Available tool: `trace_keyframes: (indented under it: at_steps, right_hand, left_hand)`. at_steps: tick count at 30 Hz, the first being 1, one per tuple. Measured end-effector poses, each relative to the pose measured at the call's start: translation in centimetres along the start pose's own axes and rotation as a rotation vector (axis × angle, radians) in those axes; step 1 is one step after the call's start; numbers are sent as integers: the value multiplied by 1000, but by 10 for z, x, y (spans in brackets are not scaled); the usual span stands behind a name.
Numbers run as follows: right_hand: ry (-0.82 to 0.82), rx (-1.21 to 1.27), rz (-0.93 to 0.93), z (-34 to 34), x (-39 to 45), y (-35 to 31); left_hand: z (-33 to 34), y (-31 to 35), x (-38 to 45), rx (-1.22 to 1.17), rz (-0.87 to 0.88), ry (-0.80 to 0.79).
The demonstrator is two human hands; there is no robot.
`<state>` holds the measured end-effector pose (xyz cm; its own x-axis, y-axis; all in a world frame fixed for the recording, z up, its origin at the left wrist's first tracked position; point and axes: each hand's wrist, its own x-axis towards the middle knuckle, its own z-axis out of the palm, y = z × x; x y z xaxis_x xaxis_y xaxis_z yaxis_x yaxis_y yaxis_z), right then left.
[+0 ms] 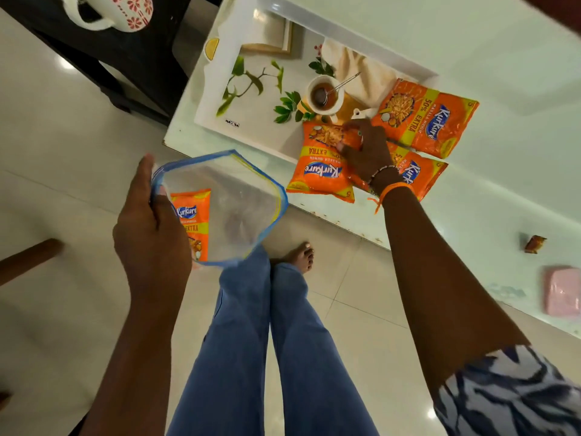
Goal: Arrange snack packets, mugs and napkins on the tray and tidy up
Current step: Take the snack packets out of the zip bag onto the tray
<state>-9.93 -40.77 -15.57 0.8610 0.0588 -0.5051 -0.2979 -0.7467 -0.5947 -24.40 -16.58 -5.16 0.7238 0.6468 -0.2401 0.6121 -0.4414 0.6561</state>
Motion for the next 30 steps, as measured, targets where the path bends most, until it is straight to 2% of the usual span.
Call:
trace_keyframes:
  at_steps: [5, 7, 9, 11, 14, 17, 19, 20, 22, 24, 28, 30]
  right_hand:
    - [210, -192, -46, 19, -17, -2]
    - [180, -248, -132, 25, -22, -2]
    - [80, -294, -198, 31, -25, -1]
    - [4, -316, -169, 36, -27, -2]
    - [-4, -333, -126, 37, -28, -10]
    - [167, -173, -203, 21, -41, -38]
    - [305, 89, -279, 5, -60, -65]
    - [285, 247, -302, -3, -71, -78]
    - [33, 515, -309, -9, -95, -103]
    - [-286, 554, -256, 3, -110, -117]
    - [-588, -83, -157, 66, -94, -104]
    - [-713, -239, -87, 98, -77, -92]
  left_hand:
    - [-1, 4, 3, -51, 30, 22]
    - [-2, 5, 5, -60, 24, 31]
    - [-2, 6, 5, -56, 13, 27]
    - [-2, 8, 3, -55, 20, 11]
    - [0, 12, -1, -70, 39, 4]
    - [3, 14, -7, -110, 38, -1]
    - [5, 15, -11, -124, 39, -1]
    - [6, 15, -13, -129, 43, 3]
    - [7, 16, -17, -143, 51, 7]
    - [8, 19, -20, -167, 75, -1]
    - [12, 27, -22, -185, 120, -16]
    - [14, 31, -24, -174, 124, -21]
